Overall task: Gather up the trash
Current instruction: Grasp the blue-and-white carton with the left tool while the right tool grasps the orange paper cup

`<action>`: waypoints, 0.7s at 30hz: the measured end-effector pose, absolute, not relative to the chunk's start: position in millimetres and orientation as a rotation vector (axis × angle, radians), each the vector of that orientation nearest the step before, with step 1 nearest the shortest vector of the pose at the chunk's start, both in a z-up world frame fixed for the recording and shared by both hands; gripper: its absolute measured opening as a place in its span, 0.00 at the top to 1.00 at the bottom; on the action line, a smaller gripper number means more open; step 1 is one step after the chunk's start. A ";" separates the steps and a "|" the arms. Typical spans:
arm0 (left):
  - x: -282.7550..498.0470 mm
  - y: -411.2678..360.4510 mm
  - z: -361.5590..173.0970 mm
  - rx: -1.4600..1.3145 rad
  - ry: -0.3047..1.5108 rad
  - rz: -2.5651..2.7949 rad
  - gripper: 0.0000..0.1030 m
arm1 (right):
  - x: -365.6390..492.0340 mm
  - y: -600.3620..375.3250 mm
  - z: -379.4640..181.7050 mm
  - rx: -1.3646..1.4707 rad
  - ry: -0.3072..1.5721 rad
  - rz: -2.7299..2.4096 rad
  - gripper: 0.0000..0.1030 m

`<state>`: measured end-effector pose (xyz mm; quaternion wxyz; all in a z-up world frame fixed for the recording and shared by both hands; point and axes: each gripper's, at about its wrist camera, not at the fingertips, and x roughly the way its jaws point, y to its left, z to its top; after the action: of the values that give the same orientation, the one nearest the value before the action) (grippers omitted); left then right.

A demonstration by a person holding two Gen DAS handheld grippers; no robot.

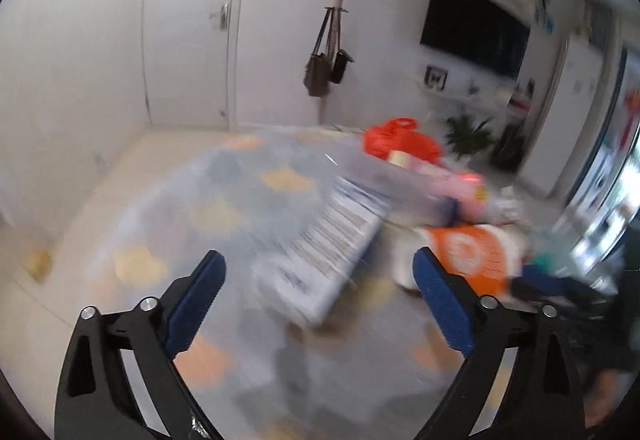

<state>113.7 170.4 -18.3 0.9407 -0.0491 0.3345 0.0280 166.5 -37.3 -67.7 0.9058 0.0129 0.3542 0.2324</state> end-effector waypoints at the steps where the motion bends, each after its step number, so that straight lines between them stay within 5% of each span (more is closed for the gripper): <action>1: 125.7 173.7 -21.5 -0.081 0.706 0.049 0.09 | 166.6 -37.6 -67.9 0.030 0.733 0.483 0.65; 9: 171.4 165.0 -54.4 0.042 0.917 -0.044 0.11 | 169.3 -31.7 -69.8 0.013 0.754 0.516 0.65; 16: 166.2 155.4 -72.4 0.009 0.947 0.016 0.43 | 176.6 -22.8 -69.6 0.076 0.786 0.607 0.65; 21: 120.0 160.9 -66.6 -0.113 0.872 0.053 0.44 | 151.6 -7.5 -65.8 0.039 0.771 0.683 0.65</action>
<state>120.0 160.9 -66.6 0.9046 -0.0547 0.4221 0.0256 151.6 -7.5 -65.8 0.8700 0.0184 0.3688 0.3268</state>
